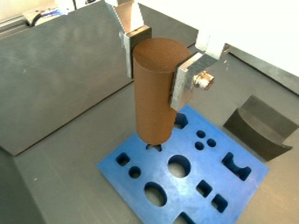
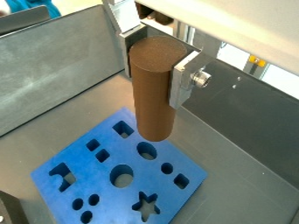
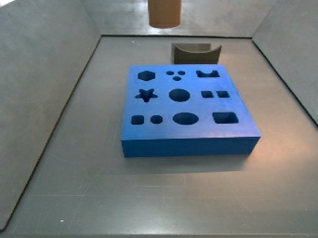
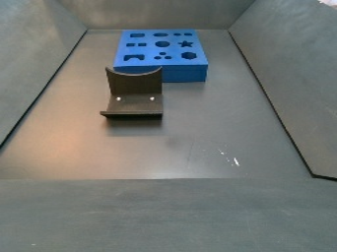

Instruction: Insert the round object.

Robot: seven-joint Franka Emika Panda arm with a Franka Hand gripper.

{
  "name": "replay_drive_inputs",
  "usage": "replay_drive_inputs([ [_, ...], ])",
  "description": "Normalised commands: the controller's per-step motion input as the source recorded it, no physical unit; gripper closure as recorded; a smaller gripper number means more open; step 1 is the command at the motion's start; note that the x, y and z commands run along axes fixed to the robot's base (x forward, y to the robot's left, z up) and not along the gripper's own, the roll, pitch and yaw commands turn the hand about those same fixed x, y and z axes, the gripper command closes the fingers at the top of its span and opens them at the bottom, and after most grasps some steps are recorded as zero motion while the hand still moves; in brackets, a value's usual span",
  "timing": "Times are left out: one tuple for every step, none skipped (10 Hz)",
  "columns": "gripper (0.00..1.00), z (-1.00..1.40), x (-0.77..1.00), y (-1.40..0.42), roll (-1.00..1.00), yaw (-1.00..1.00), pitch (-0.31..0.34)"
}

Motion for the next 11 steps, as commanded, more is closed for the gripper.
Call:
replay_drive_inputs([
  [1.0, -0.73, 0.53, 0.15, 0.22, 0.0, -0.05],
  [1.0, -0.72, 0.53, 0.16, 0.23, 0.0, -0.046],
  [1.0, -0.74, 0.56, 0.13, 0.23, 0.0, -0.036],
  [1.0, -0.76, 0.56, 0.12, 0.22, -0.01, -0.031],
  [1.0, -0.79, 0.53, 0.11, 0.22, 0.0, -0.02],
  [1.0, -0.84, 0.41, 0.09, 0.22, 0.0, 0.0],
  [1.0, -0.91, 0.15, 0.12, 0.21, 0.0, -0.02],
  [1.0, -0.86, 0.0, 0.17, 0.15, -0.03, -0.071],
  [1.0, -0.43, 0.0, 0.22, 0.14, -0.07, 0.0],
  [1.0, -0.34, -0.01, 0.18, 0.06, -0.14, 0.0],
  [1.0, -0.31, -0.01, 0.15, 0.0, -0.14, 0.0],
])
